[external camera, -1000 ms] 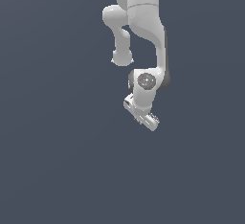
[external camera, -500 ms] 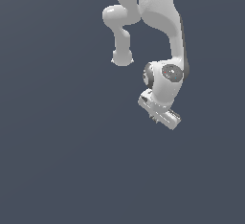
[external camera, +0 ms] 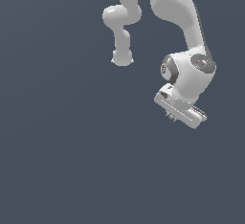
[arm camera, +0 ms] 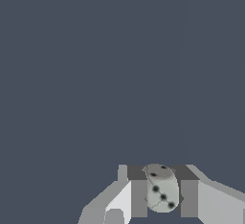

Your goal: Pick up the object and move it to a goal position.

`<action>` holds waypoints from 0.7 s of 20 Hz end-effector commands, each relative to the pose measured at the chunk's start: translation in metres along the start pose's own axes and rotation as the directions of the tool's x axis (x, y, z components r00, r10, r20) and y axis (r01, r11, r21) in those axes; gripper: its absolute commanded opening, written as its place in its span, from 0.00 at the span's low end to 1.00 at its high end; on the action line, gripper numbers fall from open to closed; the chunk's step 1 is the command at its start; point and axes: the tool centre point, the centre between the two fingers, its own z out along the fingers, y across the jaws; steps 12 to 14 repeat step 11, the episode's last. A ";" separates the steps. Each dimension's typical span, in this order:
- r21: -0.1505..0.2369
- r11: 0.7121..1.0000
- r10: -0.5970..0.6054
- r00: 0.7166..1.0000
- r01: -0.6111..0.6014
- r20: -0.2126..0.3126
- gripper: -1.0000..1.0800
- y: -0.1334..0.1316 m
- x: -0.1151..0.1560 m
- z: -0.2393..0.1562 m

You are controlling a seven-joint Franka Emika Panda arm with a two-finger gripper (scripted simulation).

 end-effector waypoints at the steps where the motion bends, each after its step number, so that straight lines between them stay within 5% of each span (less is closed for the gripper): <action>1: -0.001 1.000 0.001 1.000 -0.001 0.000 0.00 -0.008 -0.004 -0.006; 14: -0.001 1.000 0.001 1.000 -0.001 0.001 0.00 -0.013 -0.006 -0.009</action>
